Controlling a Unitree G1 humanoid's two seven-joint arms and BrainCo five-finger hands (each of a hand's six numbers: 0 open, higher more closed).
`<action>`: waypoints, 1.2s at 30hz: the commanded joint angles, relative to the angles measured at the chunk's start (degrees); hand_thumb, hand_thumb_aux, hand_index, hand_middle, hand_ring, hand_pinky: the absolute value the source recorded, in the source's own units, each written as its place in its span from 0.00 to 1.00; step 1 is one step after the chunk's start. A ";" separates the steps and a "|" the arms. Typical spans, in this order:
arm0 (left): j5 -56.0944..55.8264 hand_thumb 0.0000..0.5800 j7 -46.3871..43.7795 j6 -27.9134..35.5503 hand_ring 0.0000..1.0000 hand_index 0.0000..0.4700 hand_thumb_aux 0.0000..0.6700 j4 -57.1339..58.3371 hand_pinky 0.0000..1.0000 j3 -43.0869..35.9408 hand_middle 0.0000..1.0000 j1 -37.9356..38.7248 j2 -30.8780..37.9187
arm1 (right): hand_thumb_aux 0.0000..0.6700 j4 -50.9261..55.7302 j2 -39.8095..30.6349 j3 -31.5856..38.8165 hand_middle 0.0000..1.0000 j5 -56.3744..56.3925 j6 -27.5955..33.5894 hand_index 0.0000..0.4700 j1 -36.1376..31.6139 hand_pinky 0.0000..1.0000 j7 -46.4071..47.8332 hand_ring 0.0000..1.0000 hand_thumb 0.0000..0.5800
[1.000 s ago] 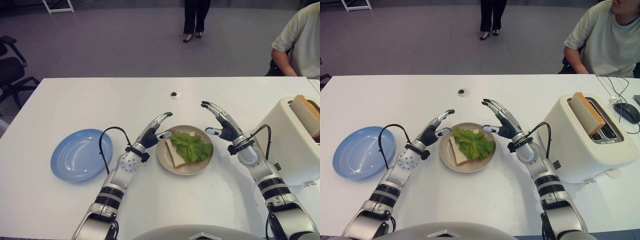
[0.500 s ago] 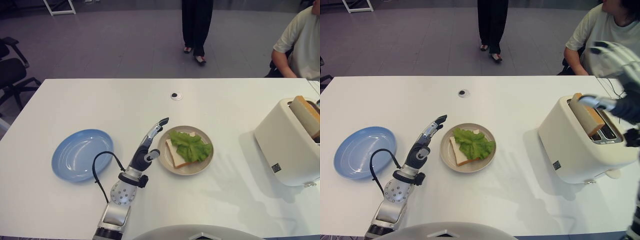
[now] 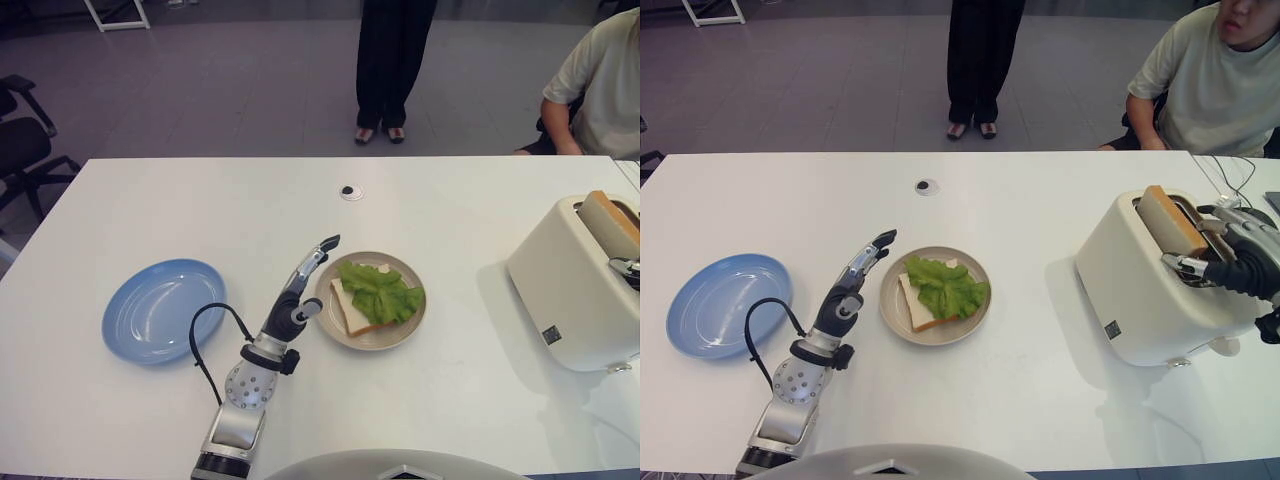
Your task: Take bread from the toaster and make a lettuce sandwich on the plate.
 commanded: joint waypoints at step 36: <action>6.39 0.00 4.78 -11.92 0.00 0.00 0.00 11.84 0.00 5.30 0.00 -7.14 1.01 | 1.00 7.48 32.86 41.32 0.00 38.82 25.60 1.00 -27.66 0.00 9.19 0.00 1.00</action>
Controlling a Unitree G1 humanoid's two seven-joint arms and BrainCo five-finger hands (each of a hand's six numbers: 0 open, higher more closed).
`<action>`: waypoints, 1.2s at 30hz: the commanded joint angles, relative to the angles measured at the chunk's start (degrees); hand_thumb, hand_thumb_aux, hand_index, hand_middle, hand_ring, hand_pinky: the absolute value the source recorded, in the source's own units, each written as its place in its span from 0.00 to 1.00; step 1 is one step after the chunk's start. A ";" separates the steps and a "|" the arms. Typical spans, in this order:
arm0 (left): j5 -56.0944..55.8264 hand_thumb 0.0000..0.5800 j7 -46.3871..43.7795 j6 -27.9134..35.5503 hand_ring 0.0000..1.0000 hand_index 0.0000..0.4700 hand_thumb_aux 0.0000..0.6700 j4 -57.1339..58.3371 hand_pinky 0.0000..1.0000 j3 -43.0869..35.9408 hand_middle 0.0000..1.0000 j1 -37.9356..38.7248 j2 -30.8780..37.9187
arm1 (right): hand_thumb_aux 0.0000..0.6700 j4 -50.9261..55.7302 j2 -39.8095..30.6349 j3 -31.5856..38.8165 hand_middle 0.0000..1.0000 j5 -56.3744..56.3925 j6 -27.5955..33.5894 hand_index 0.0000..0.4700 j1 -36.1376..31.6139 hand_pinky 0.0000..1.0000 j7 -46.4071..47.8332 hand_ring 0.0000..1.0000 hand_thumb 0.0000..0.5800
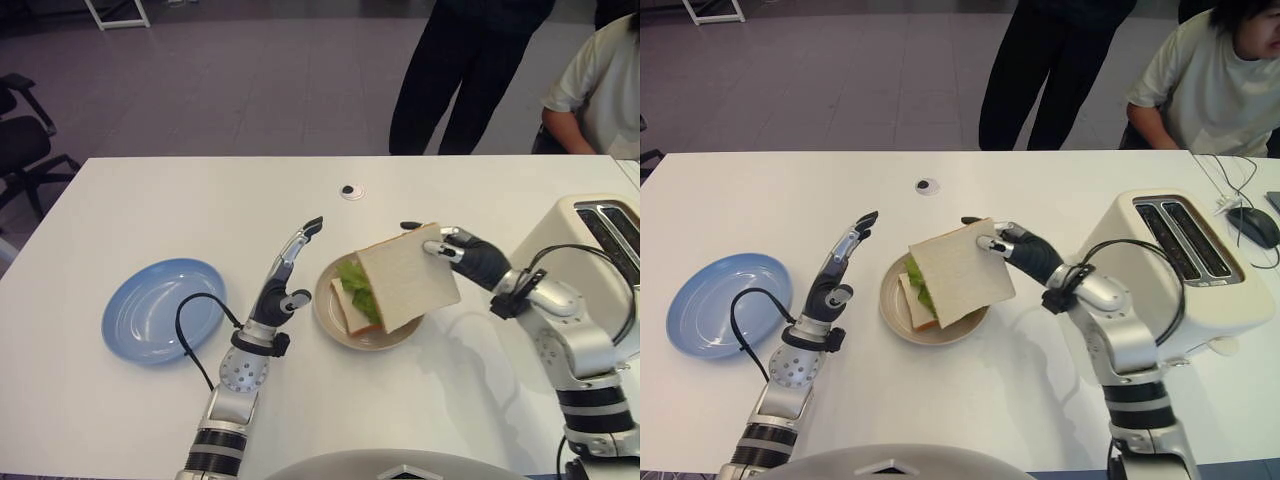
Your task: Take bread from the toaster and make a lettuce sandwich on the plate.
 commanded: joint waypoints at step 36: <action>56.65 0.00 12.15 7.93 0.00 0.00 0.00 2.41 0.00 -18.81 0.00 -1.70 15.55 | 0.90 20.10 6.89 10.09 0.00 -30.57 -22.29 0.90 -4.46 0.00 -10.69 0.00 0.99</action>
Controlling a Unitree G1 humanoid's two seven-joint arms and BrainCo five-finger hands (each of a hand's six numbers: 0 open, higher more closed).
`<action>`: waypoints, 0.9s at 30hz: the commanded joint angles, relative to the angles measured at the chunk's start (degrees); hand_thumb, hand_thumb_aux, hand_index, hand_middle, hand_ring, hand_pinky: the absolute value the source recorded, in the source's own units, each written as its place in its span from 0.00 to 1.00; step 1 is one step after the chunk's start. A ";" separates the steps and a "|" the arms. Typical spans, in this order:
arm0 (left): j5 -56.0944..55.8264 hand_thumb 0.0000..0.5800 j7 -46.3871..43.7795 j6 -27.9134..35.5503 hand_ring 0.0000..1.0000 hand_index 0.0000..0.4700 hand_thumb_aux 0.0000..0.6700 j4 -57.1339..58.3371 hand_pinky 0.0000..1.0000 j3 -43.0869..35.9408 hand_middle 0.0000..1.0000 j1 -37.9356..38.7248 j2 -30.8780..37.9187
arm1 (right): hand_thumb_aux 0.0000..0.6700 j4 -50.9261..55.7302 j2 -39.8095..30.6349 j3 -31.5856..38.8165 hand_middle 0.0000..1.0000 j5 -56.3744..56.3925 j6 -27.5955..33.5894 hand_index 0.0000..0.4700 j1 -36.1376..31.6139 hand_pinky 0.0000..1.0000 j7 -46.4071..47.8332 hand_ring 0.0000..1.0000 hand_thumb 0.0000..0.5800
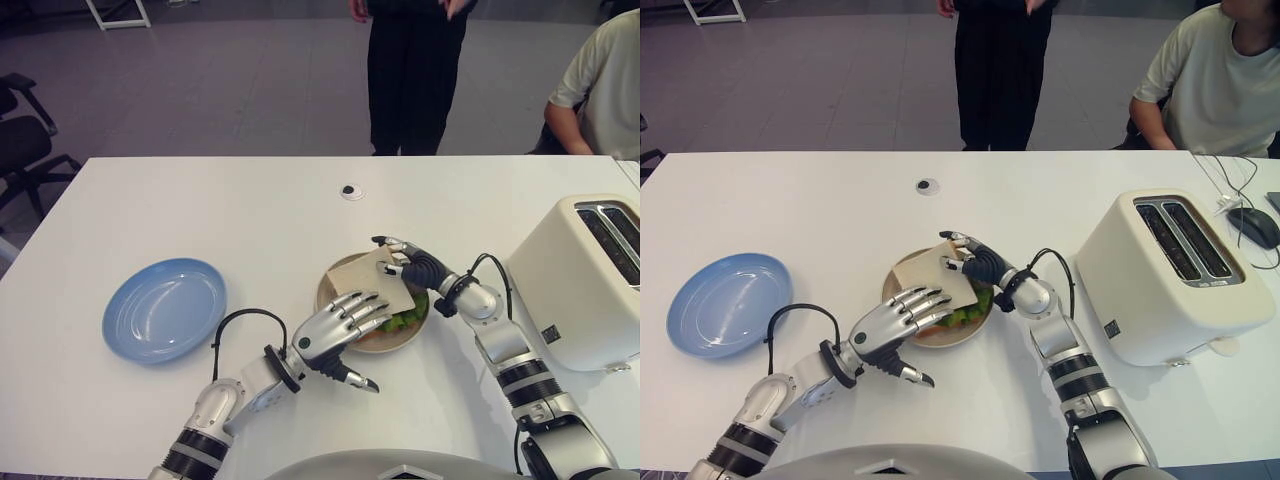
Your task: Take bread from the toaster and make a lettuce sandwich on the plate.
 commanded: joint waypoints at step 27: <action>-43.02 1.00 -18.77 0.08 1.00 1.00 1.00 -16.56 1.00 10.50 1.00 13.00 22.01 | 1.00 -27.29 -26.72 -8.93 1.00 -3.98 -21.68 1.00 28.36 1.00 14.39 1.00 1.00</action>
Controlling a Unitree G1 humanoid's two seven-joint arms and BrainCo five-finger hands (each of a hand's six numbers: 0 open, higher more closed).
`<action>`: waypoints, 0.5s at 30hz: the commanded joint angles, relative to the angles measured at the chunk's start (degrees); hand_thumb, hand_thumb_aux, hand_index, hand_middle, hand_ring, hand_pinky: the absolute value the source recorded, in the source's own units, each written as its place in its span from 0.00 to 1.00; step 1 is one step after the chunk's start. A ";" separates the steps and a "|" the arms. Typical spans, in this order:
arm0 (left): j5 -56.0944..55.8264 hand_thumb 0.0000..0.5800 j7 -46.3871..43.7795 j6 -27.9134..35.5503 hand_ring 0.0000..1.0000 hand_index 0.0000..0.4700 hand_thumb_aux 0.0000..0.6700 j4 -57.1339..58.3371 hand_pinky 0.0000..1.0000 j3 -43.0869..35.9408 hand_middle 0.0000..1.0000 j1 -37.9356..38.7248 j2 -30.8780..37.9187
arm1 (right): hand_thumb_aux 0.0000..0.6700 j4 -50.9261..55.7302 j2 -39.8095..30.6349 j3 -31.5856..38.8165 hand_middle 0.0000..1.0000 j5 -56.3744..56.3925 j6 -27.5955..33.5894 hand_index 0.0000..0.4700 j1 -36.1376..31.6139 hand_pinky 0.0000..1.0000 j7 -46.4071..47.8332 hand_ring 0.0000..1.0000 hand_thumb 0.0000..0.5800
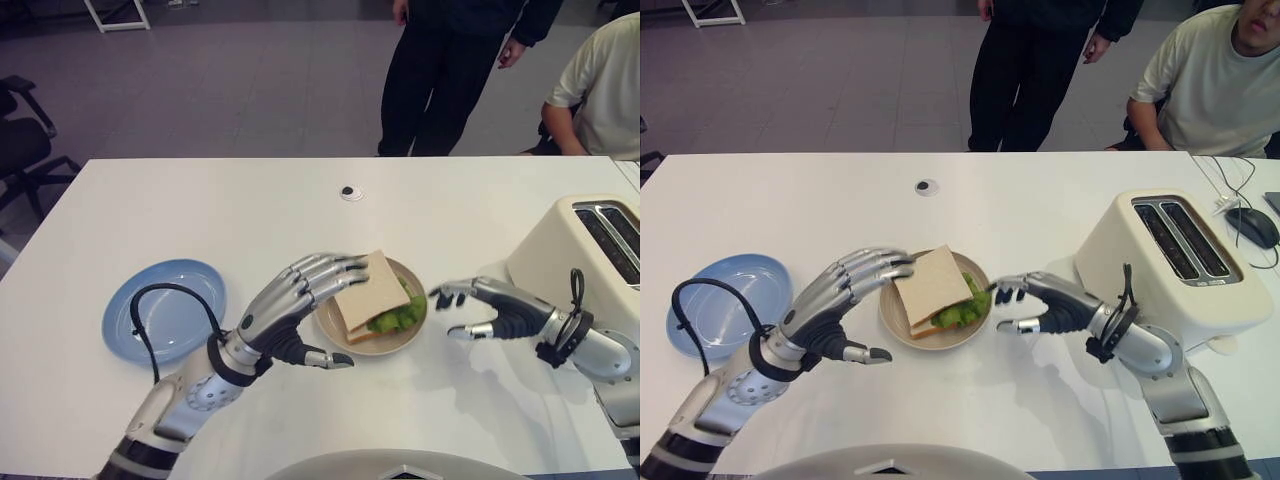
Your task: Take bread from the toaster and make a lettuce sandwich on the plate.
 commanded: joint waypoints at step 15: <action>30.25 1.00 5.83 10.88 1.00 1.00 1.00 35.81 1.00 -14.85 1.00 -19.15 -6.79 | 0.88 36.70 13.98 25.24 0.98 -38.06 -1.09 0.88 -13.27 0.98 -23.93 0.98 0.99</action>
